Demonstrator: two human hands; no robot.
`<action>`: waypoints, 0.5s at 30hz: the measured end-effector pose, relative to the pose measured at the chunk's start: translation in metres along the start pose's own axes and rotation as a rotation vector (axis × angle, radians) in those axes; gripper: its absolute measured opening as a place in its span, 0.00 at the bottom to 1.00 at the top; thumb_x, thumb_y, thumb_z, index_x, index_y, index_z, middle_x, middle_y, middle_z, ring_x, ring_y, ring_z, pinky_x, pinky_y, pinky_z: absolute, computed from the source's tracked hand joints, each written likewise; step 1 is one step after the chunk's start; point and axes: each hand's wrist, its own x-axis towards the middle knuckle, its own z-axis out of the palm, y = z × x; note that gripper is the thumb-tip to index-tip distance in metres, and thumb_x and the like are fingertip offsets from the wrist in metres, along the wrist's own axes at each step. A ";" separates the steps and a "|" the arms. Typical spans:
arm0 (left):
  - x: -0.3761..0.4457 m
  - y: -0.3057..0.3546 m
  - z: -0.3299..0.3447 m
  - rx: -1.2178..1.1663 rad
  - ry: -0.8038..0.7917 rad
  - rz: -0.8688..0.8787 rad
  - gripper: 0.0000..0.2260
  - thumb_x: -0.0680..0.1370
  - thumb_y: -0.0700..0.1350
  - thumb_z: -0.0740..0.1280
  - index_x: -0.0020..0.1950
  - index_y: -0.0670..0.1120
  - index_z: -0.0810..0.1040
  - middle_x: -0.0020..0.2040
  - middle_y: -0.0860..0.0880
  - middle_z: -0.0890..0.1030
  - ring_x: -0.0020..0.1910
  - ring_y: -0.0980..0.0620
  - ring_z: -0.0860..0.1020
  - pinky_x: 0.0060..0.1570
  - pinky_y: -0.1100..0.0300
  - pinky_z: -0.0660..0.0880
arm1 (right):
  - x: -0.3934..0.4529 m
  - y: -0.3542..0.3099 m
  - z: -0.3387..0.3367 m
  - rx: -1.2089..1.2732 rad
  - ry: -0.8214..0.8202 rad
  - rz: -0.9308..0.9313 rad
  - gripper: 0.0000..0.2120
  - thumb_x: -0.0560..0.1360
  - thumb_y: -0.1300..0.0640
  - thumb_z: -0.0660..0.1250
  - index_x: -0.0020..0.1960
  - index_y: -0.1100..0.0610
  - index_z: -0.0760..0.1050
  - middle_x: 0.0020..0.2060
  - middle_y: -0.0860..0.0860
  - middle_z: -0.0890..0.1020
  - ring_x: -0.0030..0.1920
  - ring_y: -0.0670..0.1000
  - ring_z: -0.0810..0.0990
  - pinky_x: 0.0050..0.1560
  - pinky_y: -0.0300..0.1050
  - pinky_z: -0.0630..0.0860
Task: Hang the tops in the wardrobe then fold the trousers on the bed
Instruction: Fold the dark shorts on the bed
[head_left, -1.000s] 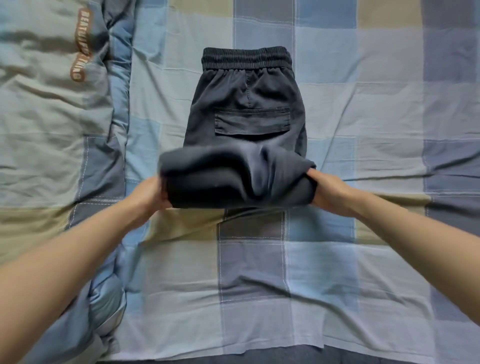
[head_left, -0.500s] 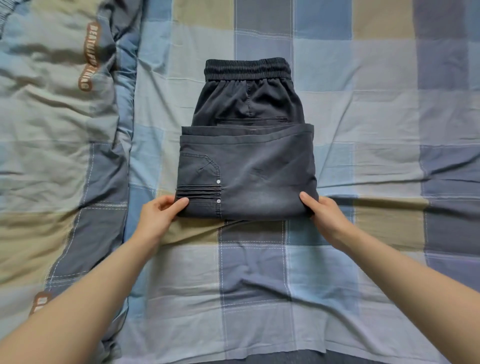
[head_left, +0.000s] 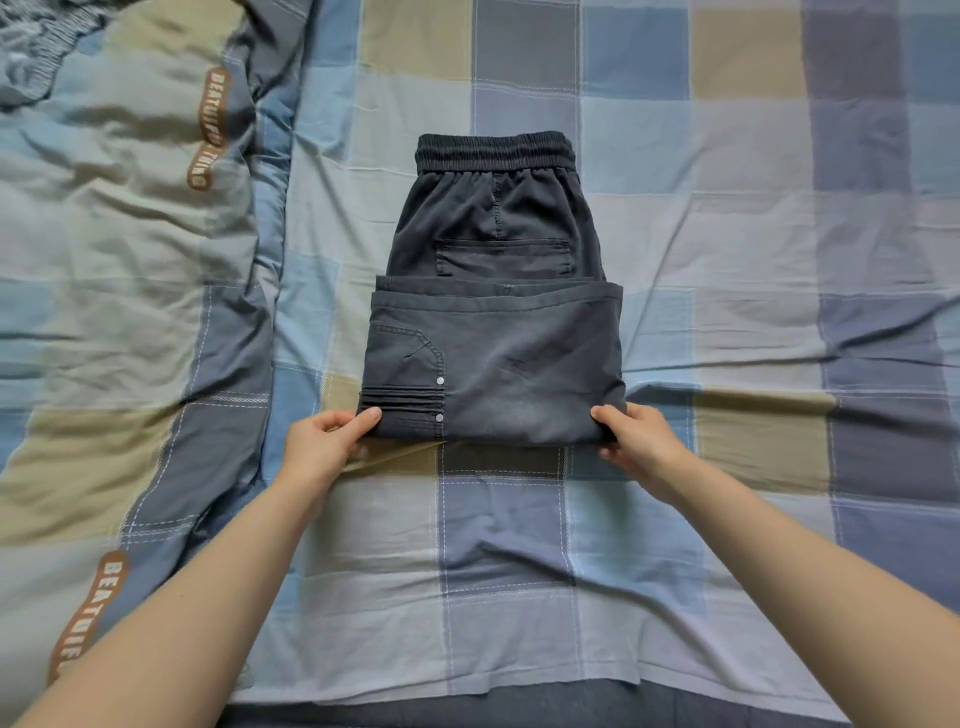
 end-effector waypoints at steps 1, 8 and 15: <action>-0.007 -0.002 -0.004 -0.011 -0.016 -0.006 0.11 0.71 0.48 0.76 0.41 0.42 0.81 0.37 0.45 0.79 0.36 0.49 0.76 0.48 0.55 0.76 | -0.007 0.001 -0.003 0.027 -0.025 0.001 0.03 0.76 0.59 0.66 0.44 0.58 0.76 0.38 0.50 0.78 0.35 0.46 0.76 0.31 0.38 0.73; -0.084 -0.020 -0.019 0.081 -0.060 -0.057 0.10 0.71 0.43 0.77 0.34 0.43 0.78 0.31 0.52 0.78 0.36 0.52 0.76 0.48 0.56 0.78 | -0.075 0.028 -0.032 0.059 0.032 0.072 0.16 0.73 0.64 0.69 0.58 0.55 0.69 0.46 0.55 0.81 0.41 0.53 0.80 0.39 0.46 0.75; -0.197 -0.041 -0.042 0.283 -0.177 -0.146 0.13 0.73 0.42 0.75 0.34 0.34 0.80 0.57 0.50 0.78 0.50 0.54 0.79 0.46 0.55 0.75 | -0.183 0.033 -0.074 -0.423 -0.165 -0.077 0.23 0.77 0.66 0.65 0.68 0.48 0.70 0.47 0.50 0.80 0.32 0.44 0.72 0.32 0.36 0.71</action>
